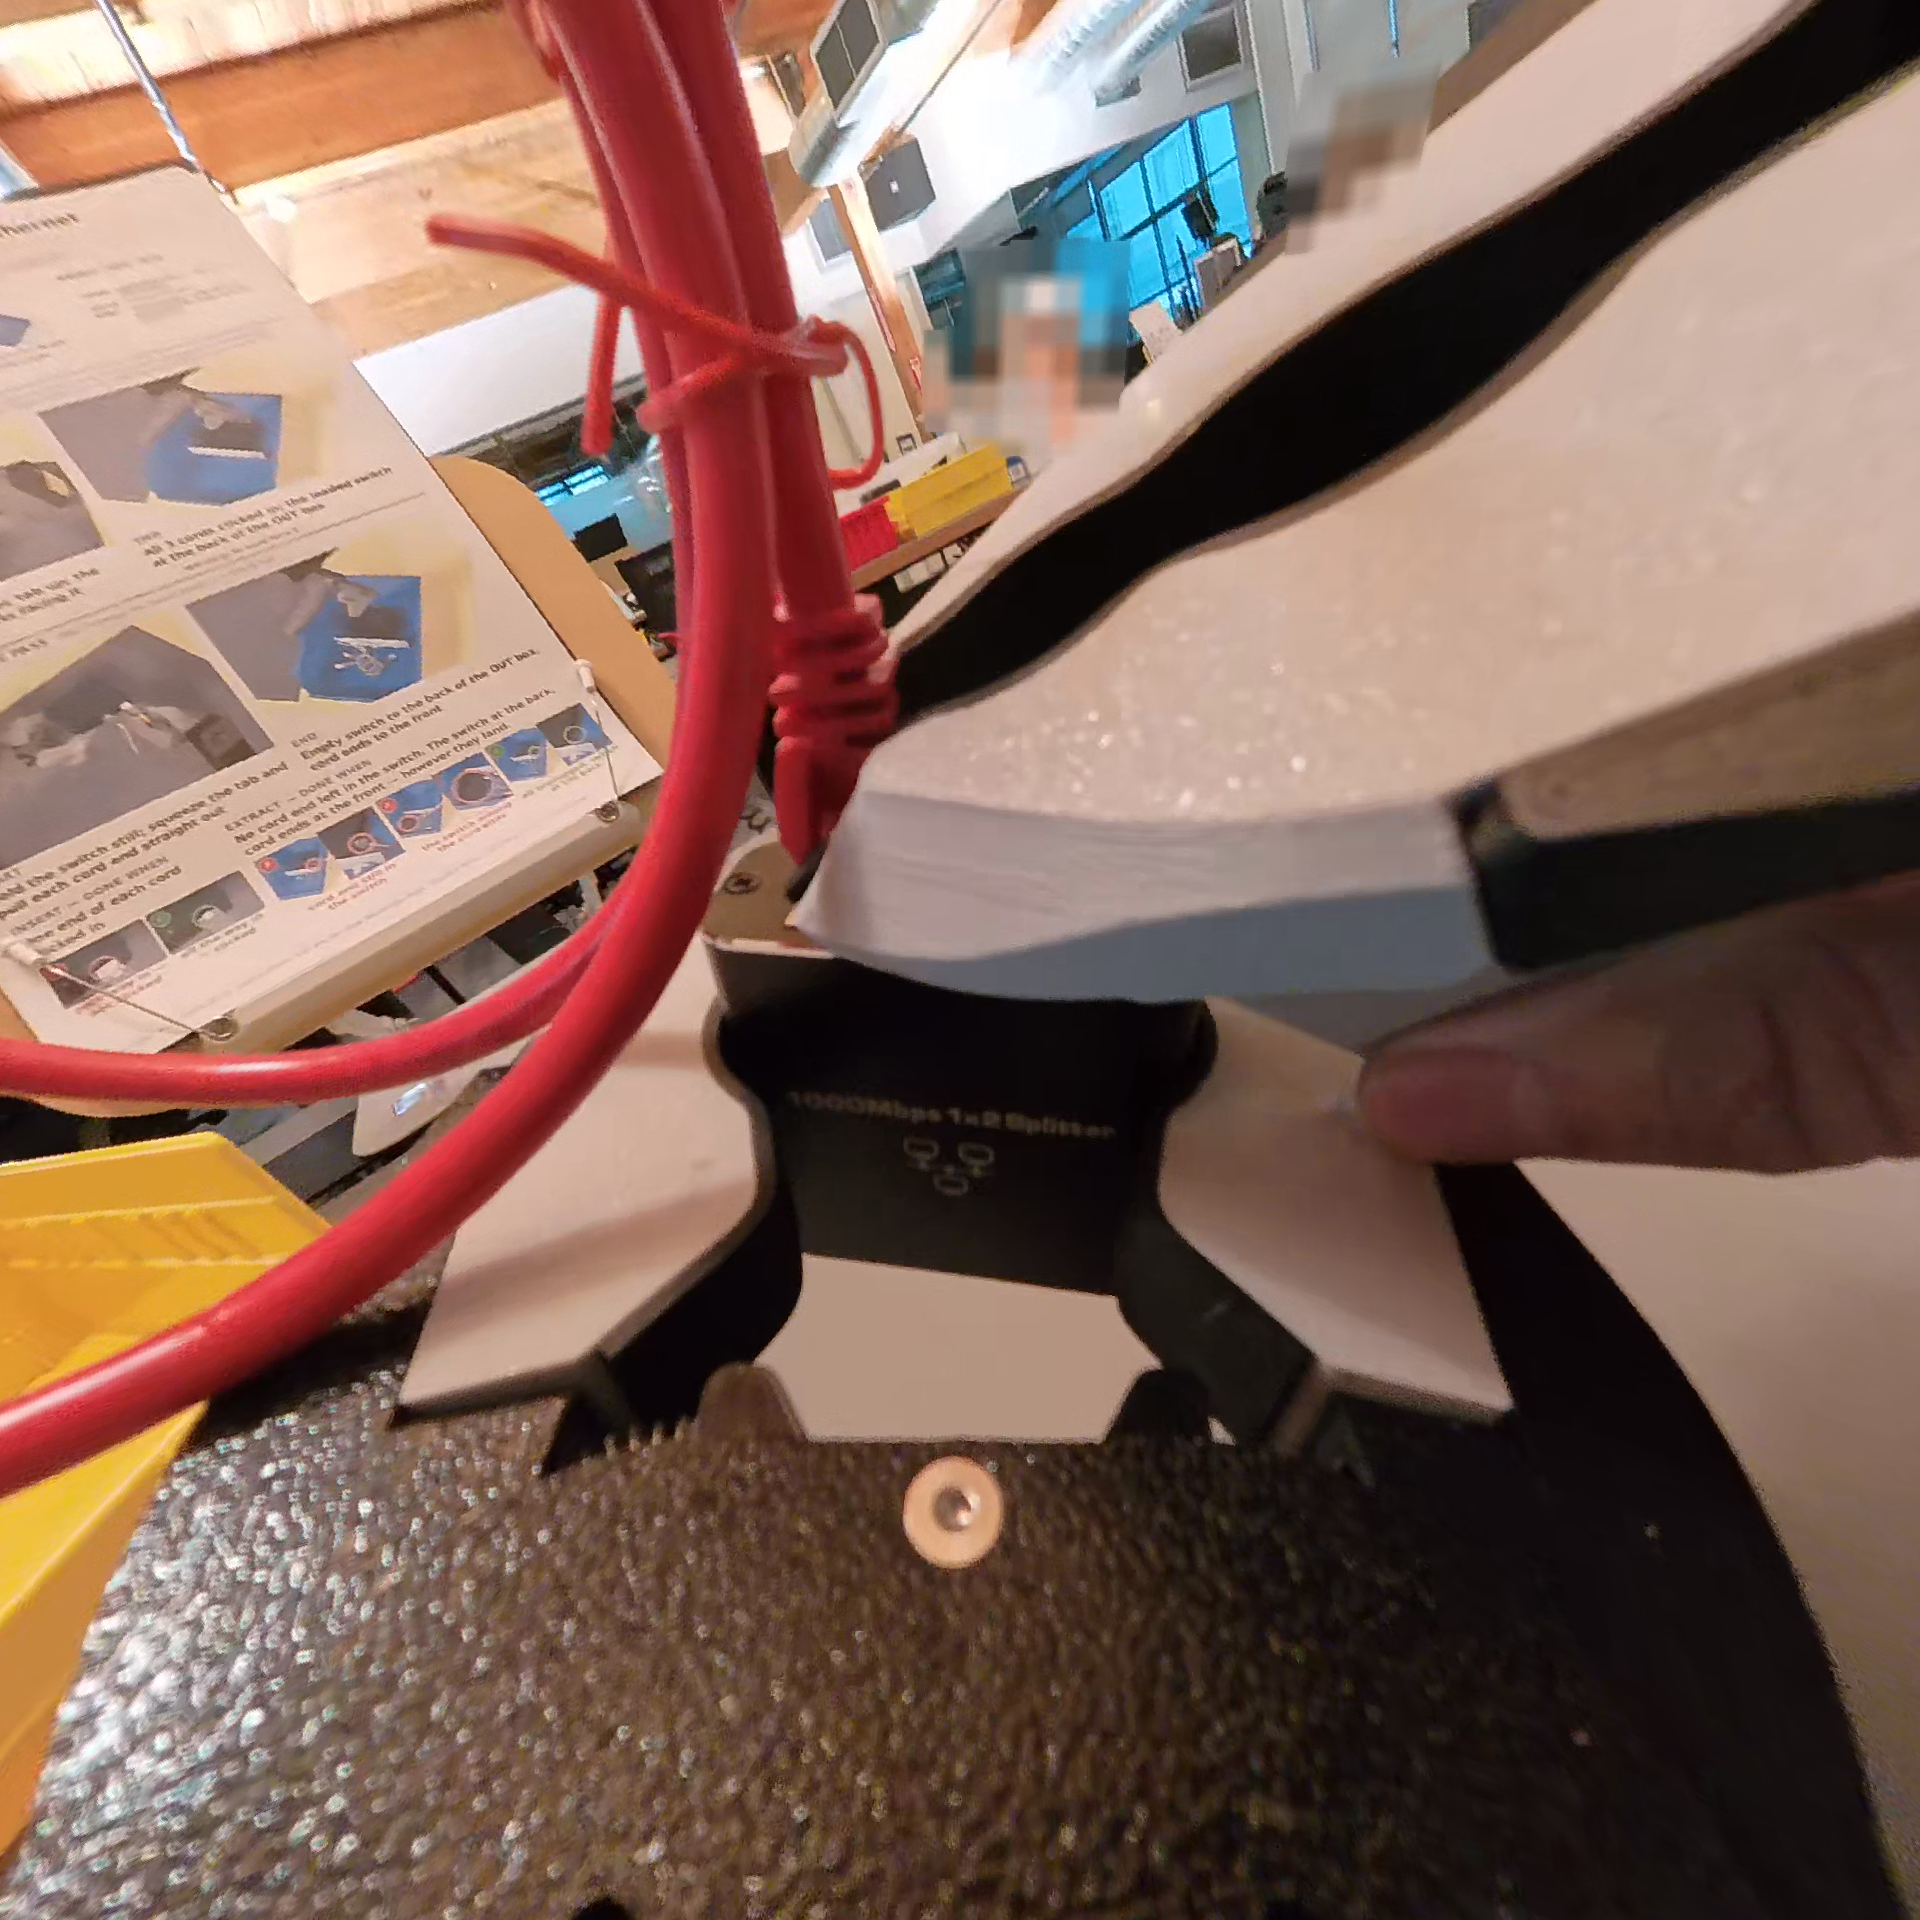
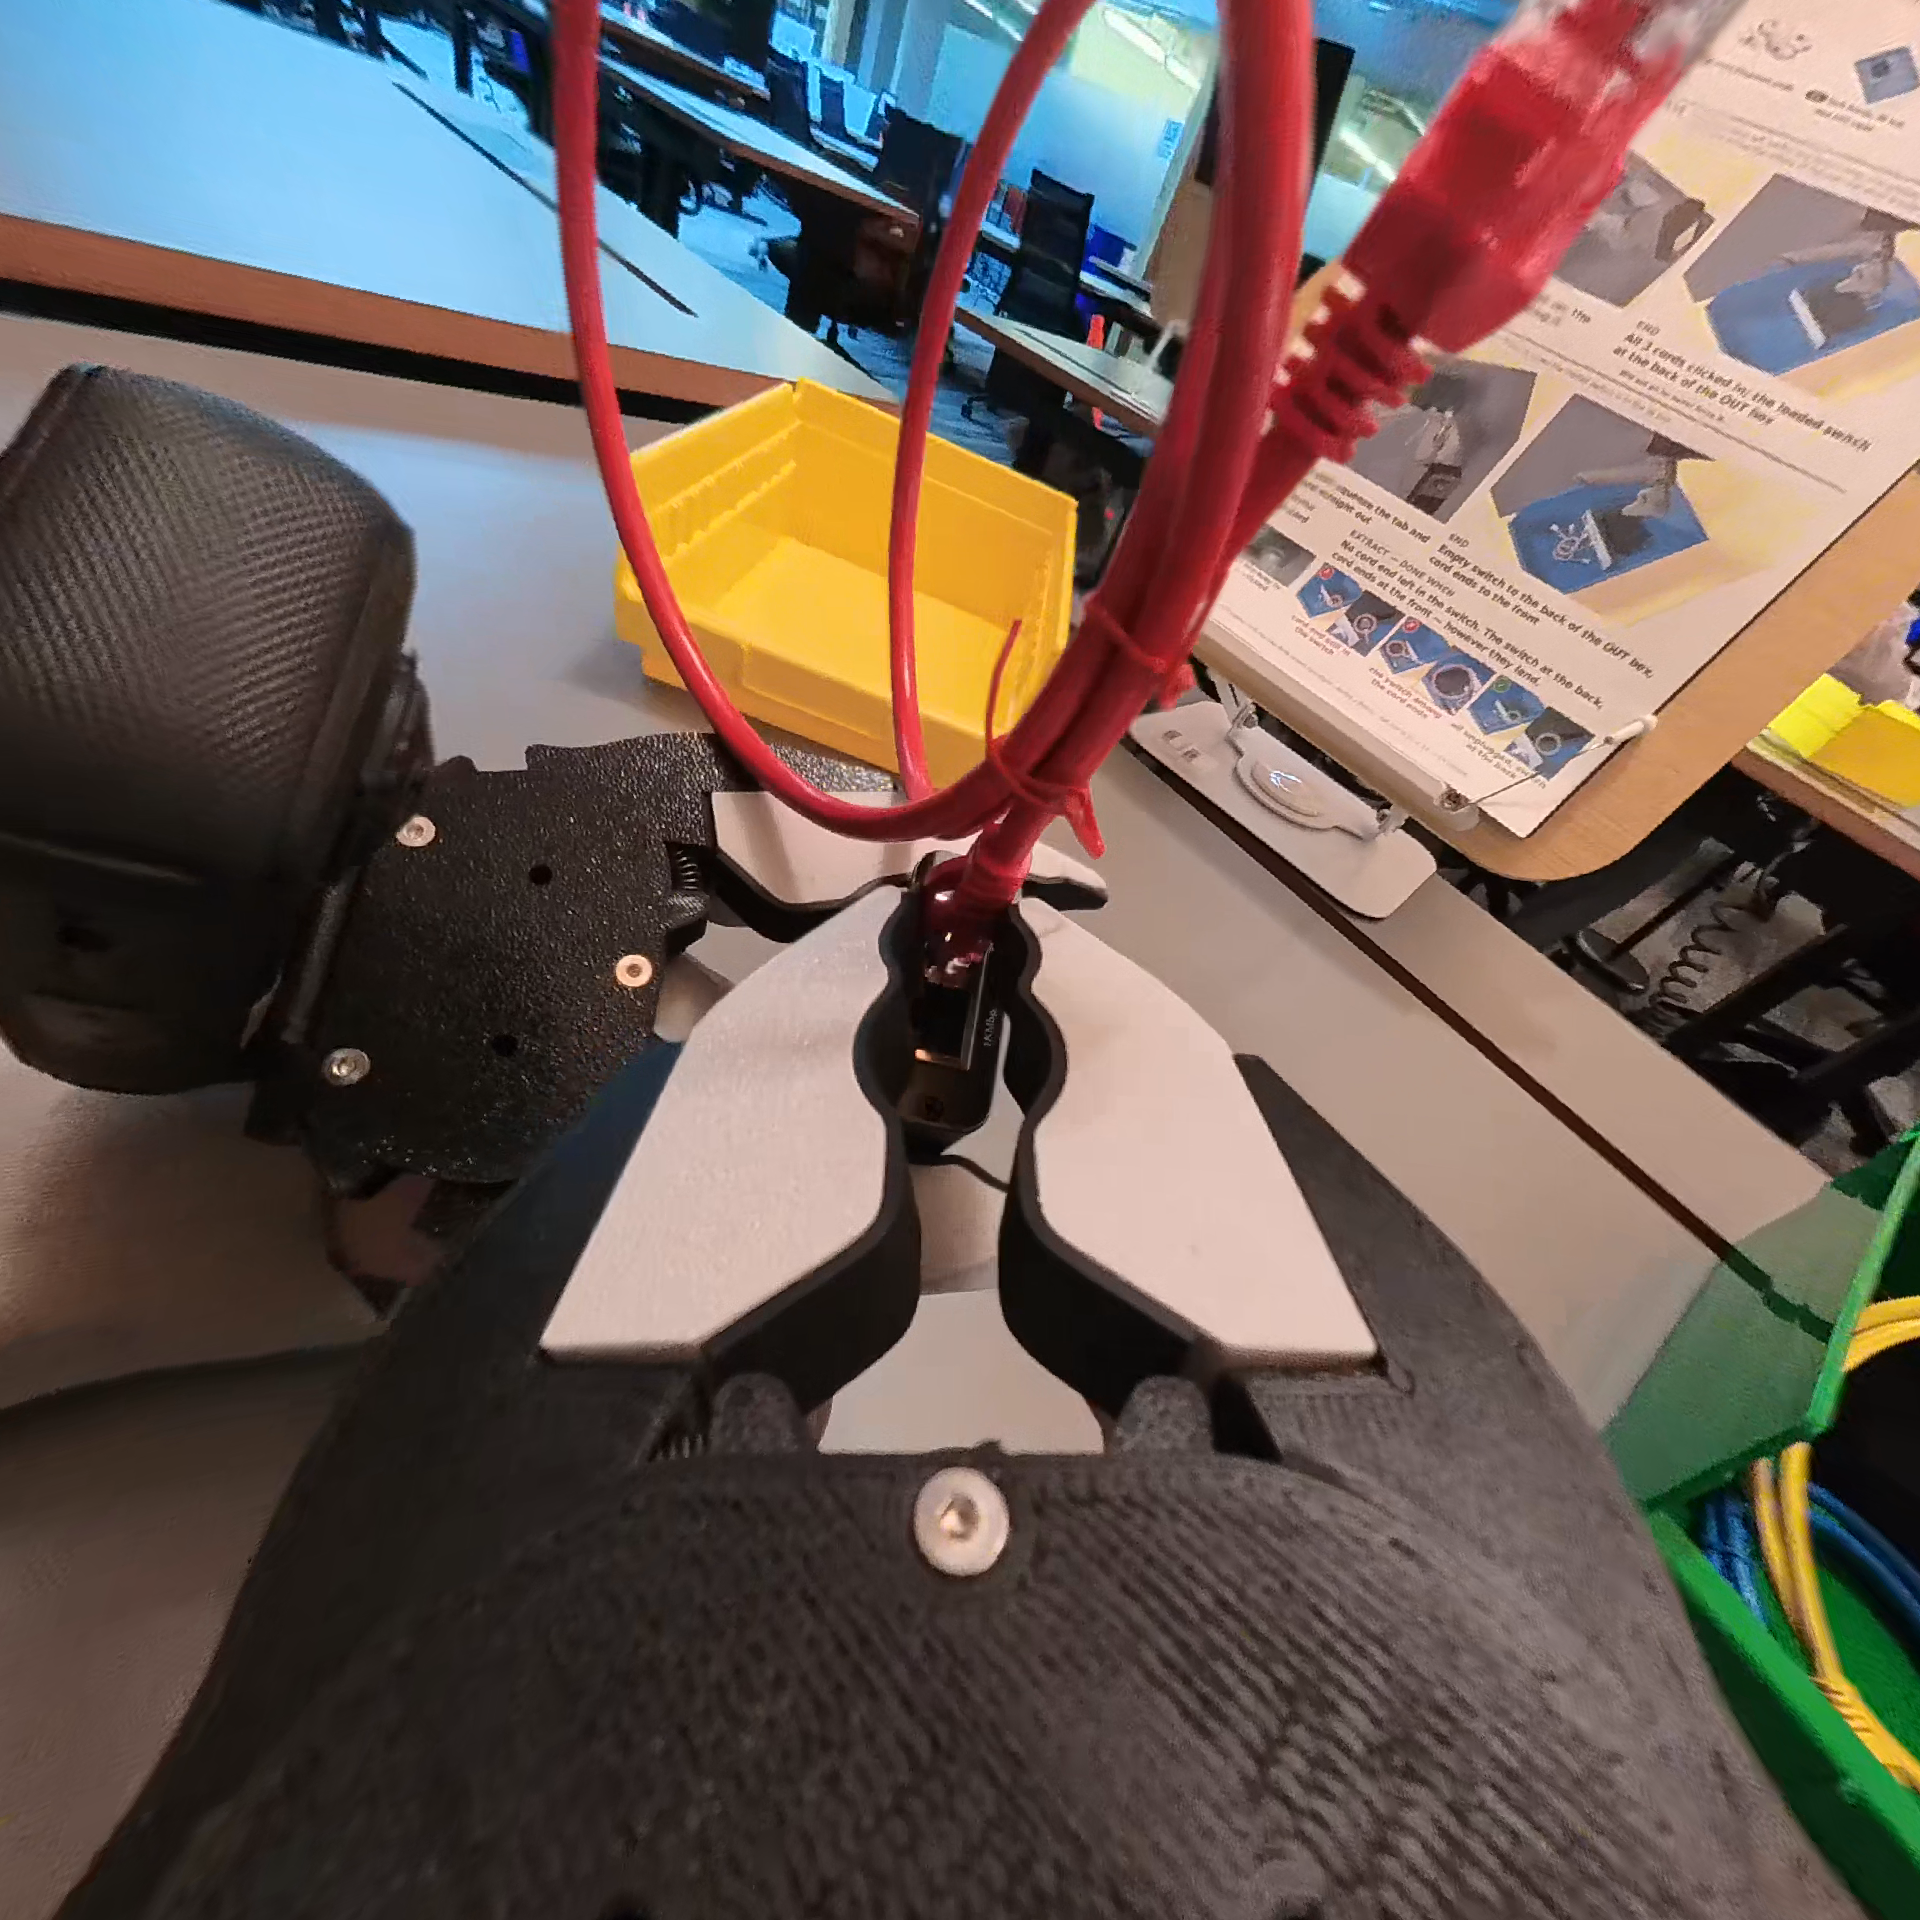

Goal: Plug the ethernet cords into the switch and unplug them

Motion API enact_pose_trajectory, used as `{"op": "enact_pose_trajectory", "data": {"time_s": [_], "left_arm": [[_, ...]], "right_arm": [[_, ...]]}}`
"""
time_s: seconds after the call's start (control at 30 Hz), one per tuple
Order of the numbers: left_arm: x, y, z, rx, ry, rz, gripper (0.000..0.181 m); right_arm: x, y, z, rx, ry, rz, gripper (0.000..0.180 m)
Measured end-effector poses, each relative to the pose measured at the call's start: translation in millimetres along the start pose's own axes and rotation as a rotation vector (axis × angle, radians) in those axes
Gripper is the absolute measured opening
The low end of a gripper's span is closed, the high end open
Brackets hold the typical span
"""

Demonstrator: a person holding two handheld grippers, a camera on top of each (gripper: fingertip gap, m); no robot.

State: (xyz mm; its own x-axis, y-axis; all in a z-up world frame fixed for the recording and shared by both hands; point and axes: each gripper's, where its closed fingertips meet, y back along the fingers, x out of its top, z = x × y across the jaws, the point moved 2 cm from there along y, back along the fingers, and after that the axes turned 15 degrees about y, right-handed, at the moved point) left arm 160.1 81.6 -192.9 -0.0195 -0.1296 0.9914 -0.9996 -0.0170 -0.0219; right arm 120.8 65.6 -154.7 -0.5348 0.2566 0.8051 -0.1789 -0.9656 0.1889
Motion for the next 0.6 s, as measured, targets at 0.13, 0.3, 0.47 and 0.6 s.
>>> {"op": "enact_pose_trajectory", "data": {"time_s": [0.13, 0.3, 0.47, 0.6], "left_arm": [[-2, -1, 2, -0.015, 0.006, -0.023, 0.074], [-4, -2, 2, -0.009, 0.006, -0.045, 0.074], [-6, -2, 3, -0.03, 0.02, -0.021, 0.075], [-13, 1, 9, -0.088, 0.065, -0.069, 0.072]], "right_arm": [[-2, 0, 1, -0.009, 0.044, -0.022, 0.015], [-4, 0, 3, -0.002, 0.022, -0.022, 0.016], [-6, -2, 2, 0.026, -0.021, -0.008, 0.015], [-14, 2, 16, 0.003, -0.104, -0.005, 0.014]]}}
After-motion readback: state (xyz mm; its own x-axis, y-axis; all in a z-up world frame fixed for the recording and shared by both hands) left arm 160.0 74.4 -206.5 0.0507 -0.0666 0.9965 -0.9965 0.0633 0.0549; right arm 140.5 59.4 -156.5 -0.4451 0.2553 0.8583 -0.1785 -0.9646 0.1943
